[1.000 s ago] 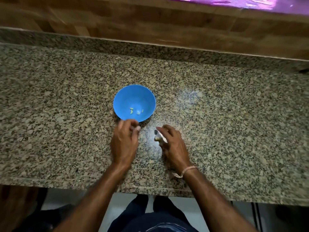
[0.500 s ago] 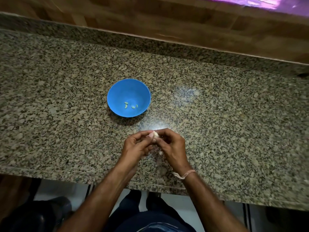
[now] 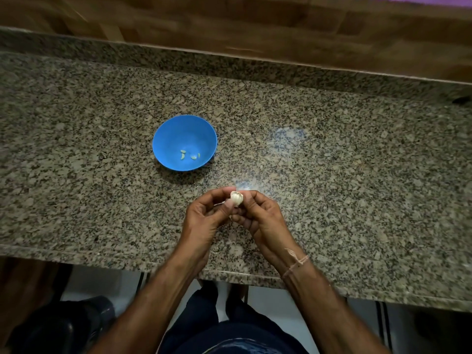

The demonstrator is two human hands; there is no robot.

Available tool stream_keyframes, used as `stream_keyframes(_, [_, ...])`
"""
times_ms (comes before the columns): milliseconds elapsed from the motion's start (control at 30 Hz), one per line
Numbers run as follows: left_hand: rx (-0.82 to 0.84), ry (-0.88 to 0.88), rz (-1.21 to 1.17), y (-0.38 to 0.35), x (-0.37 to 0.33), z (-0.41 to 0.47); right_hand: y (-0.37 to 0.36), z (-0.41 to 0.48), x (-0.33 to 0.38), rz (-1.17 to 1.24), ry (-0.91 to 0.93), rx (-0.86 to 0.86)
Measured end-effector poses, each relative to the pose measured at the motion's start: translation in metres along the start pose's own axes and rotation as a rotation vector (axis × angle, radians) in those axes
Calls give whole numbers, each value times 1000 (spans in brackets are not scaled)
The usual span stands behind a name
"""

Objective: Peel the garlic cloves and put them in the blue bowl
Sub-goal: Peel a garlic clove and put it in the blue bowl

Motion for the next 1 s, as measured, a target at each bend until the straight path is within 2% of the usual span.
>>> stream_keyframes(200, [-29, -46, -12, -3, 1, -8, 3, -10, 5, -65, 63, -19])
stream_keyframes(600, [-50, -10, -147, -6, 6, -9, 9, -23, 27, -545, 403, -162])
stream_keyframes(800, [-58, -50, -65, -8, 6, -11, 5, -28, 35, -882, 583, -272])
stream_keyframes(1000, [-139, -95, 17, -5, 10, -14, 1, -27, 32, -1070, 640, -282])
Point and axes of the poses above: each hand's wrist, its own z-axis towards the middle knuckle, its own y-axis out of the back of the hand, x = y × z, the point moved 5 cm from there along z, towards the middle knuckle, and after that the axes turned 11 degrees about -z, right-handed, at the moved point
